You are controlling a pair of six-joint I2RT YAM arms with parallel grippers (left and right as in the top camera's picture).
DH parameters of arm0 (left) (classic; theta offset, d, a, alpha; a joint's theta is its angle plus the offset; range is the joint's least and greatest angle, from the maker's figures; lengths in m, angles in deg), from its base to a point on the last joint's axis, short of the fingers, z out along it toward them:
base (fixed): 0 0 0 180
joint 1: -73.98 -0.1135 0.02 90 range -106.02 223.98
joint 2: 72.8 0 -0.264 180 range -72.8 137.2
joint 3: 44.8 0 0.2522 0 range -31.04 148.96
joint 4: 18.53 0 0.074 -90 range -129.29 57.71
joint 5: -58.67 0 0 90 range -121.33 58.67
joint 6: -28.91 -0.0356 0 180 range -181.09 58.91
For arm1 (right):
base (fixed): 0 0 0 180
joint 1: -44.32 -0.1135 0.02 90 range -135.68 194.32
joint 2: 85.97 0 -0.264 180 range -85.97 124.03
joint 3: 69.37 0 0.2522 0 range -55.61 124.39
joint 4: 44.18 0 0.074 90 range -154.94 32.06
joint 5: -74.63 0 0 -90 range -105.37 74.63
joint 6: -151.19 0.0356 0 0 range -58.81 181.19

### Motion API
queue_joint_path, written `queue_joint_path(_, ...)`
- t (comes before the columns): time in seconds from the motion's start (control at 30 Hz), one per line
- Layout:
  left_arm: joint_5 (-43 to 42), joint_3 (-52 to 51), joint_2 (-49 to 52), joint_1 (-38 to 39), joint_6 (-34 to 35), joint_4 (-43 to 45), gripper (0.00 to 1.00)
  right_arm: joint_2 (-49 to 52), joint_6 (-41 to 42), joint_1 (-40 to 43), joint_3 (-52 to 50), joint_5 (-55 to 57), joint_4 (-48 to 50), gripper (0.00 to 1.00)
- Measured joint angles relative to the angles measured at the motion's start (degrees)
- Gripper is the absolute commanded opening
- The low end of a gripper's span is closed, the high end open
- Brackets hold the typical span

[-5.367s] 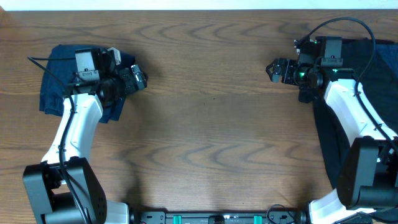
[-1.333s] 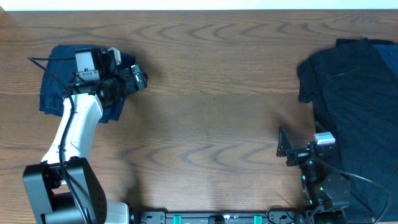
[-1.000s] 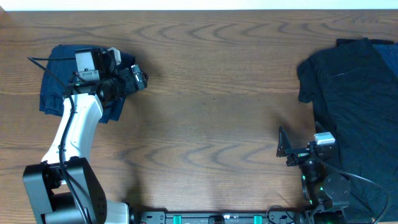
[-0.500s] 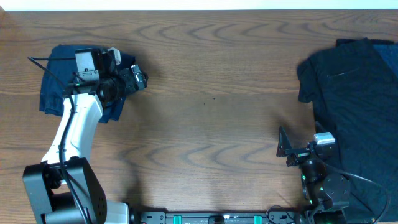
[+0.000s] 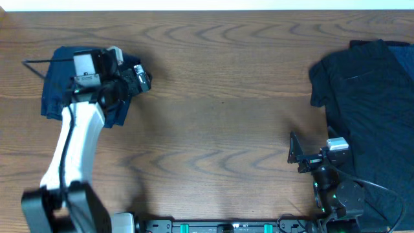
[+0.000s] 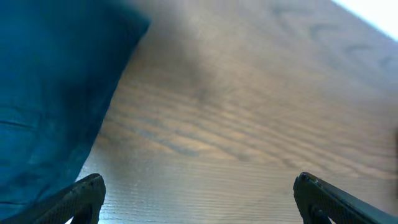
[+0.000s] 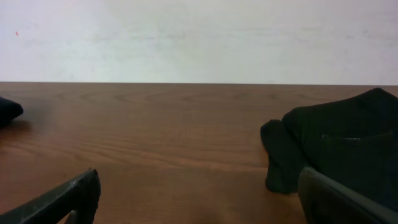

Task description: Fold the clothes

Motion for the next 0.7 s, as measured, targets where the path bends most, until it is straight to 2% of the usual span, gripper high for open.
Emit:
queue_joint_path(0.2,0.0,0.0,-16.26,0.0,0.0,0.11,0.98,0.0,0.0,0.0,0.0,0.0,0.0,0.99)
queue_joint_path(0.6,0.02,0.35,-55.1,1.16,-0.02,-0.09,0.98,-0.02,0.0,0.0,0.0,0.07,0.02,0.99)
queue_joint_path(0.7,-0.02,0.83,-61.46,1.16,-0.11,-1.29,0.98,-0.02,0.0,0.0,0.0,0.07,-0.02,0.99)
